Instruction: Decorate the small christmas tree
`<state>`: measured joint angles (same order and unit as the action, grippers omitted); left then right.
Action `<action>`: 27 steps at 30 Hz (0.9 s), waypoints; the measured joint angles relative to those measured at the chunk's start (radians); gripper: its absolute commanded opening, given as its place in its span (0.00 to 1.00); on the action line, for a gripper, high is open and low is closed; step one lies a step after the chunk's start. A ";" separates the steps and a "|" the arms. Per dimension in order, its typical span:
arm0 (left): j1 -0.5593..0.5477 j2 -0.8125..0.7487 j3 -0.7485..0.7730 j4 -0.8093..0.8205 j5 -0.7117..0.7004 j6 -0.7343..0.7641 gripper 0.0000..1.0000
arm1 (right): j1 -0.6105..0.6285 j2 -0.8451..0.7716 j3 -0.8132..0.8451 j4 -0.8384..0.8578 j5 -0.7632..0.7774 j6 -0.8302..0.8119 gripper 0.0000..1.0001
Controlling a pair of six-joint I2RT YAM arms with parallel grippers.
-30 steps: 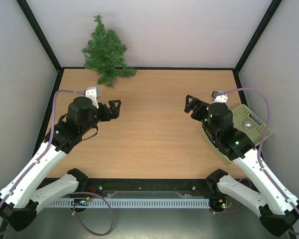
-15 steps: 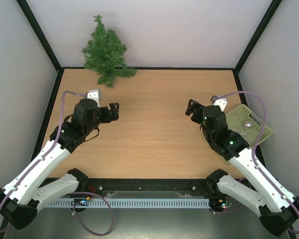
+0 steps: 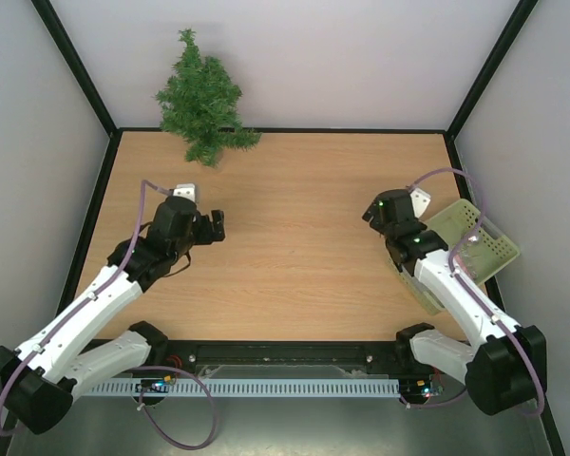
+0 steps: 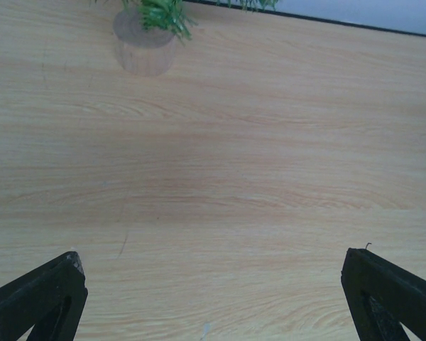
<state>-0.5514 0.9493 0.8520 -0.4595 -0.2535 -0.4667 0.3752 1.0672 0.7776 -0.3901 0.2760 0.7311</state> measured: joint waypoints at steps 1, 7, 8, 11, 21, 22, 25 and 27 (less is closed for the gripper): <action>0.000 -0.012 -0.015 0.000 -0.003 0.006 0.99 | -0.032 0.003 -0.010 0.002 -0.006 0.003 0.98; 0.000 -0.081 -0.060 0.001 -0.013 0.026 0.99 | -0.212 0.014 -0.062 0.035 -0.084 0.034 0.99; 0.000 -0.089 -0.061 0.002 -0.013 0.030 0.99 | -0.233 0.020 -0.071 0.044 -0.103 0.043 0.98; 0.000 -0.099 -0.061 0.005 -0.014 0.037 1.00 | -0.245 0.037 -0.101 0.063 -0.156 0.068 0.97; 0.000 -0.106 -0.067 0.005 -0.014 0.053 0.99 | -0.245 0.053 -0.188 0.090 -0.232 0.092 0.81; 0.000 -0.106 -0.068 0.005 -0.013 0.054 1.00 | -0.245 0.062 -0.188 0.093 -0.241 0.085 0.75; 0.000 -0.107 -0.068 0.005 -0.009 0.056 0.99 | -0.245 0.087 -0.188 0.119 -0.283 0.040 0.62; 0.000 -0.108 -0.068 0.005 -0.005 0.057 0.99 | -0.245 0.096 -0.190 0.130 -0.316 0.005 0.52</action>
<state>-0.5514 0.8413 0.7841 -0.4545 -0.2581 -0.4099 0.1303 1.1633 0.5880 -0.2600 -0.0399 0.7361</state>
